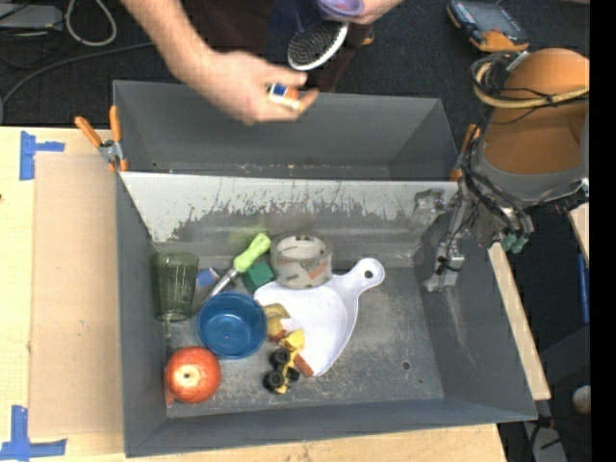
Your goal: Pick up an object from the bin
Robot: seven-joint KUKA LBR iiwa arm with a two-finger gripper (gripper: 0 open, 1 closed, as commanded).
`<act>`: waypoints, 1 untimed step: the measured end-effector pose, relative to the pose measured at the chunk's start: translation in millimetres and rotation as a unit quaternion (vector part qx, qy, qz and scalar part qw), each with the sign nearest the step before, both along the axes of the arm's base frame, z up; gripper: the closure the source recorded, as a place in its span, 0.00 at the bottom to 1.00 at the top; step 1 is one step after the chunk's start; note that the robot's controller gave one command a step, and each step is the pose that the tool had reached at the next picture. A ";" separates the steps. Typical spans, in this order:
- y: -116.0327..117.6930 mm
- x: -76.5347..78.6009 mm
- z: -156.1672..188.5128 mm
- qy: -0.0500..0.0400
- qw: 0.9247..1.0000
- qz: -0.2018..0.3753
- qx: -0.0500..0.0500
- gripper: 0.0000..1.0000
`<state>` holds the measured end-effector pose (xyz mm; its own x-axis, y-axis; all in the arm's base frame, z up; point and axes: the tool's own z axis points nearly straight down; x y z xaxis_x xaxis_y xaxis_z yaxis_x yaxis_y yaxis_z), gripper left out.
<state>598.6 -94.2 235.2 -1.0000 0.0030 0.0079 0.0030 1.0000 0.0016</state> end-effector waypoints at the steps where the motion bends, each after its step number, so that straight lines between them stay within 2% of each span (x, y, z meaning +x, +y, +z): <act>1: 0.5 1.3 5.0 -0.004 1.000 0.001 -0.001 0.00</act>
Offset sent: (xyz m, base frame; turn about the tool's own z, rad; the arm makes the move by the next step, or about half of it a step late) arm -0.0287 0.1211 -0.1652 0.0533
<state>599.9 -93.7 240.2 -1.0000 0.0004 -0.0001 0.0004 1.0000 0.0005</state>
